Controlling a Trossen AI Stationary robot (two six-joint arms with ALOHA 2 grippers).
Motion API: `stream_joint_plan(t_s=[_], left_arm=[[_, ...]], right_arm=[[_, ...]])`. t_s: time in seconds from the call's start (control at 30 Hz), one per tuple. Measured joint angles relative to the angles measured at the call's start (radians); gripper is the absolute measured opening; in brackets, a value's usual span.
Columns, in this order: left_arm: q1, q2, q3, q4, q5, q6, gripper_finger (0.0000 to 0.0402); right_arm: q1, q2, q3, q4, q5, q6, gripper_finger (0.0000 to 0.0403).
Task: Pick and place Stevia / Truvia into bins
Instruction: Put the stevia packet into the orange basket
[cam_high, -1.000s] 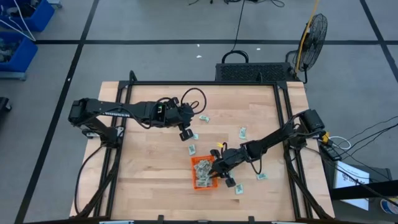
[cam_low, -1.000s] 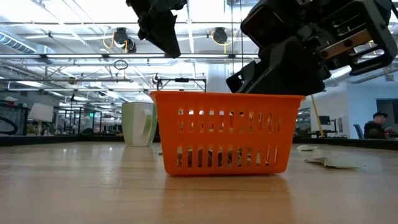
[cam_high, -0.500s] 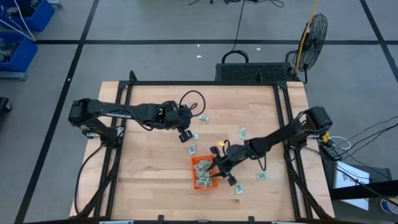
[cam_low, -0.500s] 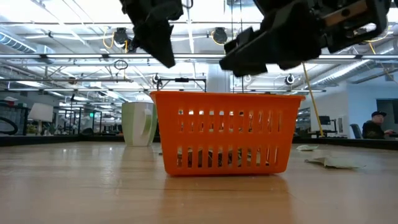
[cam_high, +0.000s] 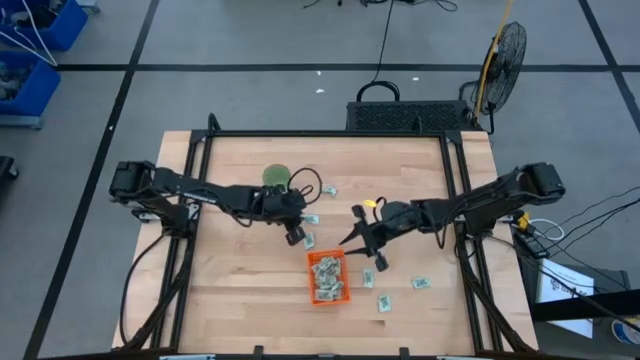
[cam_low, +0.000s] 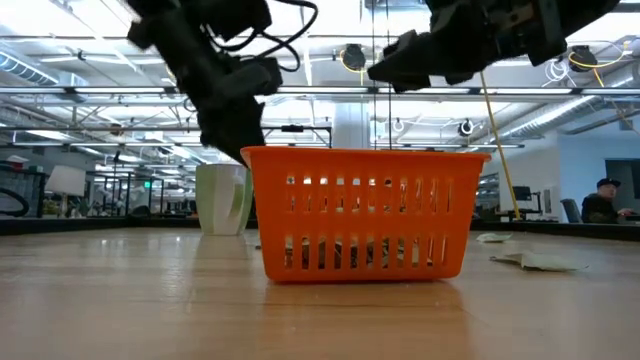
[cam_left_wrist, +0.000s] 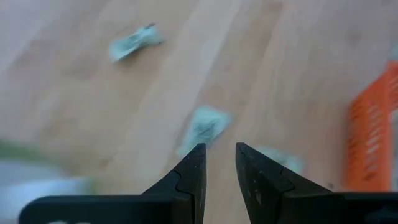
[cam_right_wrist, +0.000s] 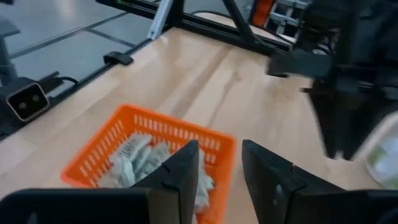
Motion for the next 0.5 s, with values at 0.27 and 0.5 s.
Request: stream_joint_plan(t_s=[0.27,0.5], left_arm=[[0.001,0.003,-0.157,0.253,-0.007,-0.126,0.009],[-0.019,0.073,-0.159,0.269,-0.059,-0.279,0.009]], right_arm=[[-0.064,-0.022,-0.059,0.044,0.0,-0.078,0.0114],[-0.095,-0.022,-0.06,0.09,-0.003,-0.105,0.0114]])
